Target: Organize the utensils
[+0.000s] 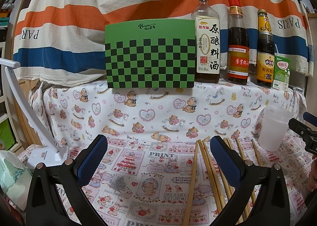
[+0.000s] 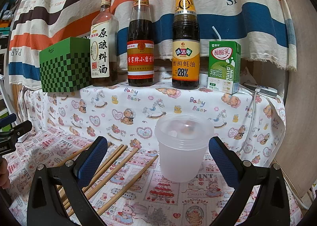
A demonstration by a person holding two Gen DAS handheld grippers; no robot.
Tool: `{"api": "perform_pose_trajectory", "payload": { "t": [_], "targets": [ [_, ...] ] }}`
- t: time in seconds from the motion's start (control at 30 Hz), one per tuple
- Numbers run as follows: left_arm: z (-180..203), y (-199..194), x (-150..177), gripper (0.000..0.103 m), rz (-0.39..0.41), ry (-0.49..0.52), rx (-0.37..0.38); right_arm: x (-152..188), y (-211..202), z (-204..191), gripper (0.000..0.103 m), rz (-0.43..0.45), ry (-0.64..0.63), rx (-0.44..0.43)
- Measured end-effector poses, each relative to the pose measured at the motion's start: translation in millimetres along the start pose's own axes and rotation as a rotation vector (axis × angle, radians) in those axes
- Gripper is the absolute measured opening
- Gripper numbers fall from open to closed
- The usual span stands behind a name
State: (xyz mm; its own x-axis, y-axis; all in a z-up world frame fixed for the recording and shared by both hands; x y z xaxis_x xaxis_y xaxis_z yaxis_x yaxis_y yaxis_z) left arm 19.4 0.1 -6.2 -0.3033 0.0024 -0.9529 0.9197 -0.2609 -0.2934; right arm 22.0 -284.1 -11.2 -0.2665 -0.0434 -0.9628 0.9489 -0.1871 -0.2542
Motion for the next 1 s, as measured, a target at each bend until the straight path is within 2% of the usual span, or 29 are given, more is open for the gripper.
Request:
{"api": "perform_pose_trajectory", "payload": {
  "t": [1.0],
  "targets": [
    [-0.6, -0.8, -4.0, 0.103, 0.003, 0.004, 0.014, 0.8, -0.6, 0.2, 0.103, -0.001, 0.000, -0.004]
  ]
}}
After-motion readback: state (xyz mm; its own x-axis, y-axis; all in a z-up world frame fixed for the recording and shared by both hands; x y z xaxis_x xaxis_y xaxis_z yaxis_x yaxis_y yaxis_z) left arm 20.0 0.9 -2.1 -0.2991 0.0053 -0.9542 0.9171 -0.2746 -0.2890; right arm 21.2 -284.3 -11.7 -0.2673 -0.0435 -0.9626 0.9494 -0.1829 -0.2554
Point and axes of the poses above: each gripper's, at about its wrist camera, not at the fingertips, and y roughly the way its jaws point, z to its right, x to its underside, the point moved 2 cm from there along y, roughly the way its jaws point, and after that the axes turned 15 degrees about x, right-handed, at the moved point
